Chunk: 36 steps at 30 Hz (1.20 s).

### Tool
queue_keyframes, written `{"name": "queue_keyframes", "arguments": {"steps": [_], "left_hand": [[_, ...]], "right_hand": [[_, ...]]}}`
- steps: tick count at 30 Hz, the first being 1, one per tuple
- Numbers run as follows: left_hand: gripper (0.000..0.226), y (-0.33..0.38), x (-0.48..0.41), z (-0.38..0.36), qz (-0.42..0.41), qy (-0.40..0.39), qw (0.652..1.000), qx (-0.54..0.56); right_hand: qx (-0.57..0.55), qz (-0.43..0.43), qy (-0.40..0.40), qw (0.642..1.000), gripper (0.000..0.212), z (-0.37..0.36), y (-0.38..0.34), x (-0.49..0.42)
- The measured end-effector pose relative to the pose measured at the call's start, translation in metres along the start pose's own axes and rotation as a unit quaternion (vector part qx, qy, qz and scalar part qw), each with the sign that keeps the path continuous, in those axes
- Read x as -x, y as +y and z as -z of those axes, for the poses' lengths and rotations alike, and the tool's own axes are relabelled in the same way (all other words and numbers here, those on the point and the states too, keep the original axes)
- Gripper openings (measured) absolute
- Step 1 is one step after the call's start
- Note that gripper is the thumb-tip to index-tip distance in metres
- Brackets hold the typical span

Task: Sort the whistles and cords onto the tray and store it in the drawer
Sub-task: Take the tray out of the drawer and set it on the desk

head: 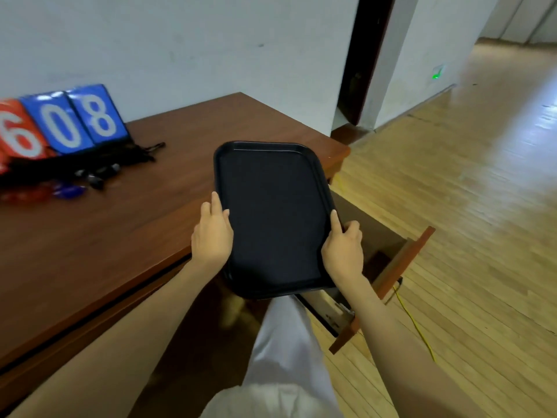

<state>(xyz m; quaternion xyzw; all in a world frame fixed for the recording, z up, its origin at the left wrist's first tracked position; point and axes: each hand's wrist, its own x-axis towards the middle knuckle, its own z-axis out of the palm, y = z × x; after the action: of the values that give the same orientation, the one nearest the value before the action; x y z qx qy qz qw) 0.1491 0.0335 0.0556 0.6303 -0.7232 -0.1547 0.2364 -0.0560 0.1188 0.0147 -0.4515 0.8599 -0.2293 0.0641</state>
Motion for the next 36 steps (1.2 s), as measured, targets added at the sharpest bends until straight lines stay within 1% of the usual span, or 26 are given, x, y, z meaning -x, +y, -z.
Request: {"name": "queue_keyframes", "arguments": {"steps": [5, 9, 13, 20, 23, 25, 28, 30, 32, 34, 36], "left_hand": [[0.052, -0.064, -0.001, 0.049, 0.106, 0.027, 0.994, -0.006], [0.052, -0.118, 0.01, 0.081, 0.194, 0.055, 0.979, -0.002], [0.055, -0.156, 0.027, 0.101, 0.275, 0.056, 0.96, -0.012], [0.056, -0.19, 0.058, 0.099, 0.324, 0.054, 0.943, -0.054], [0.052, -0.197, 0.062, 0.099, 0.306, 0.072, 0.946, -0.074], [0.05, -0.197, 0.063, 0.101, 0.282, 0.065, 0.952, -0.098], [0.035, -0.196, 0.06, 0.105, 0.249, 0.066, 0.96, -0.11], [0.03, -0.196, 0.06, 0.106, 0.206, 0.058, 0.969, -0.123], [0.032, -0.194, 0.061, 0.104, 0.153, 0.033, 0.979, -0.133], [0.034, -0.188, 0.062, 0.101, 0.094, 0.0, 0.985, -0.142], [0.036, -0.181, 0.059, 0.103, 0.029, -0.024, 0.981, -0.191]], "right_hand": [[0.005, 0.101, -0.065, 0.993, 0.054, -0.03, -0.078, -0.01], [0.01, 0.197, -0.112, 0.974, 0.057, -0.052, -0.144, -0.013], [0.009, 0.26, -0.157, 0.953, 0.058, -0.069, -0.195, -0.008], [0.028, 0.346, -0.188, 0.919, 0.051, -0.103, -0.237, -0.01], [0.052, 0.371, -0.18, 0.91, 0.05, -0.109, -0.249, -0.017], [0.086, 0.386, -0.182, 0.9, 0.053, -0.112, -0.258, -0.025], [0.147, 0.397, -0.212, 0.881, 0.056, -0.112, -0.272, -0.033], [0.166, 0.385, -0.234, 0.877, 0.057, -0.111, -0.277, -0.032], [0.169, 0.388, -0.242, 0.873, 0.052, -0.111, -0.279, -0.024], [0.165, 0.404, -0.234, 0.869, 0.045, -0.114, -0.279, -0.008], [0.169, 0.404, -0.222, 0.871, 0.041, -0.114, -0.276, 0.007]]}}
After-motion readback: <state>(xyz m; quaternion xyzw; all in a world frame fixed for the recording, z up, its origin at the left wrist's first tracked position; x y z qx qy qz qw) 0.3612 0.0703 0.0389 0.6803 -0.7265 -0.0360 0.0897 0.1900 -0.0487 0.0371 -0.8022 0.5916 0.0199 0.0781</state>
